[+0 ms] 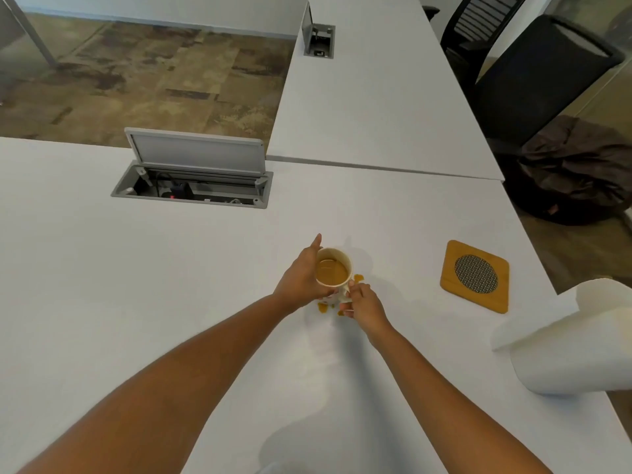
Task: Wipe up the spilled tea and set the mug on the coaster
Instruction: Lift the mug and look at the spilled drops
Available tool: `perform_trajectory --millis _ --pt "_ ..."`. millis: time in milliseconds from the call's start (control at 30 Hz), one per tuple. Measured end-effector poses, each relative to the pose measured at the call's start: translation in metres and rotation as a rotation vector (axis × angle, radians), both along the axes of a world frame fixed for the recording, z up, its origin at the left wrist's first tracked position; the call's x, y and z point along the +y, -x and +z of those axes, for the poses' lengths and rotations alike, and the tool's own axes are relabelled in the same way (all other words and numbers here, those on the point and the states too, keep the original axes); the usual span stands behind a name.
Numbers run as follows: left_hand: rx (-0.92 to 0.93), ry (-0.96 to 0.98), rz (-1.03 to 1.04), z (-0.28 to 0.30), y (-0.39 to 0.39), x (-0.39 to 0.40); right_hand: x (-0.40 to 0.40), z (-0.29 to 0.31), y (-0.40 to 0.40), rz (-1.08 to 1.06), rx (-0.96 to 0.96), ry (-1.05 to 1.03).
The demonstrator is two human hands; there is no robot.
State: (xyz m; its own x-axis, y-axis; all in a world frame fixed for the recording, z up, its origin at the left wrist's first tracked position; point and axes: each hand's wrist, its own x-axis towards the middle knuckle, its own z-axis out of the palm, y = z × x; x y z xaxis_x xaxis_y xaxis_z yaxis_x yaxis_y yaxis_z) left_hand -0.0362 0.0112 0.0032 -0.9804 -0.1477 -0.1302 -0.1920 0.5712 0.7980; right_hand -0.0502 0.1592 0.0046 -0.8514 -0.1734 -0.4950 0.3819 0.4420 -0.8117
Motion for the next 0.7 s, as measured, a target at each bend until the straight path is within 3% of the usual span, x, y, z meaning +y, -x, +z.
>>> perform_trajectory --millis 700 --pt "0.008 0.083 0.281 0.003 -0.079 -0.12 -0.128 0.005 -0.041 0.289 0.059 -0.054"
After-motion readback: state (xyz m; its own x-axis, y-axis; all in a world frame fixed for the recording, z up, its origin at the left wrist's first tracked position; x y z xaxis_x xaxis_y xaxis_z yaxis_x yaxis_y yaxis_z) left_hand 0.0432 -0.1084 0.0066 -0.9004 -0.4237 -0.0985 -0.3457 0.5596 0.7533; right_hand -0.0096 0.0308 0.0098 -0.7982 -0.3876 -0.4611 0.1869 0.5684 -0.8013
